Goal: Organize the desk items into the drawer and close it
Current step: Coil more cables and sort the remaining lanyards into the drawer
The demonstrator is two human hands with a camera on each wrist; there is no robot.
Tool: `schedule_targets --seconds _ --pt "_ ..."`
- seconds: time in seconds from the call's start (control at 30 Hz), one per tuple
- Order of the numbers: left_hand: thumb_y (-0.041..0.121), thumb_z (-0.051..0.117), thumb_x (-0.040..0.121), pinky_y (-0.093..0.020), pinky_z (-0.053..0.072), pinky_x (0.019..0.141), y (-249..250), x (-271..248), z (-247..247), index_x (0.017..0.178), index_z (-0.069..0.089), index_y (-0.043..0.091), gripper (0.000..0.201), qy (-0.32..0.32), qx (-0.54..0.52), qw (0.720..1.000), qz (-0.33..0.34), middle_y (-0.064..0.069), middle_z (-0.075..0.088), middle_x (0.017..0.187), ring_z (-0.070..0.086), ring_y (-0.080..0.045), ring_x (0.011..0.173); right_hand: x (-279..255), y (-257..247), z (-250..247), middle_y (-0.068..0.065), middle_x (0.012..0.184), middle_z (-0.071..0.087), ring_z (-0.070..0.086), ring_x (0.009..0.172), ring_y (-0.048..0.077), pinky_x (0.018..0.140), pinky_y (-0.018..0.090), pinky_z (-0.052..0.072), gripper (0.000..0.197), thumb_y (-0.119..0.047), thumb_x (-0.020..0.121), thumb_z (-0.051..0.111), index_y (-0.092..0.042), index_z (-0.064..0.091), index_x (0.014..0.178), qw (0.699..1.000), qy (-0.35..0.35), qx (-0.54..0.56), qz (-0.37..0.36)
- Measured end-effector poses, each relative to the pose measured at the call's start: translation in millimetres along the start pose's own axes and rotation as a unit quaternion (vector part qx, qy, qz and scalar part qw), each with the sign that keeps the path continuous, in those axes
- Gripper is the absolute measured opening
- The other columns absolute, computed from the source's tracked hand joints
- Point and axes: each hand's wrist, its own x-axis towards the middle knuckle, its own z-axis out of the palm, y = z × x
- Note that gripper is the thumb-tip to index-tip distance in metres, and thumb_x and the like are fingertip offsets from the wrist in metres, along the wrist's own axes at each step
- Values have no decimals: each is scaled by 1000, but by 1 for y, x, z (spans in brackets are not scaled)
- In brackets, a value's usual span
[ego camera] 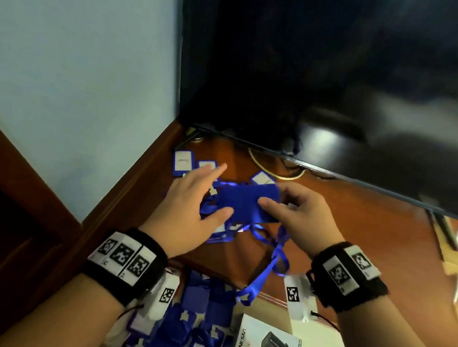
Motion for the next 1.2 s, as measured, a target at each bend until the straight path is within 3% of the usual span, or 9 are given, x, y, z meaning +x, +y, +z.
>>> schedule_targets --seconds 0.07,0.17,0.3,0.5,0.6,0.73,0.87,1.03,1.2 --pt "50 68 95 -35 40 117 25 6 -7 151 43 43 62 -42 -46 998 26 11 49 152 44 -7 139 -21 -29 -16 14 87 77 74 77 15 70 28 61 15 -13 85 81 -10 74 98 999 -8 17 -28" --pt "37 70 98 -42 60 88 63 6 -17 114 69 28 19 -91 -162 982 34 5 77 102 73 -9 94 -43 -55 -41 5 84 77 73 71 14 65 24 59 16 -19 84 82 -16 74 98 997 36 -8 -69" --pt "23 68 99 -24 57 66 103 4 -34 104 73 20 8 -30 -289 954 69 4 80 85 73 -5 72 -68 -63 -69 -2 68 70 59 50 11 50 23 47 9 -24 98 67 -19 70 91 990 104 -22 -90" --pt "26 69 99 -39 59 80 132 14 -59 100 74 15 12 112 -334 928 119 -8 79 93 75 -24 88 -104 -49 -75 -24 66 60 57 59 3 59 17 40 30 -42 107 36 -27 61 106 967 109 -210 -96" --pt "34 69 99 -31 55 80 140 24 -60 99 73 17 17 142 -231 950 157 0 77 90 72 -14 88 -112 -49 -55 -1 86 69 66 81 28 66 39 45 29 -50 107 31 -27 49 110 915 9 -398 -65" --pt "37 71 97 -28 52 78 146 28 -51 97 70 22 15 84 -70 976 190 7 72 83 66 -6 80 -125 -100 -49 2 87 65 62 83 27 66 38 42 38 -53 105 33 -24 51 88 870 -48 -472 -134" --pt "36 71 96 -40 57 86 135 14 -39 97 71 32 4 -73 -63 980 173 13 75 88 70 -2 85 -128 -151 -74 -6 70 56 55 66 16 58 31 39 41 -53 103 38 -25 53 76 858 47 -431 -274" --pt "28 72 96 -35 61 85 141 -19 -57 101 74 34 8 -210 -186 944 172 1 78 99 75 -17 96 -99 -141 -109 -5 67 61 60 64 15 65 42 50 36 -49 104 45 -22 58 84 911 134 -318 -224" --pt "23 70 97 -38 59 86 155 -19 -78 99 77 28 10 -25 -413 893 180 -8 79 100 75 -24 95 -101 -92 -84 5 80 67 62 75 30 67 43 48 44 -58 101 29 -20 52 101 922 67 -351 -147"
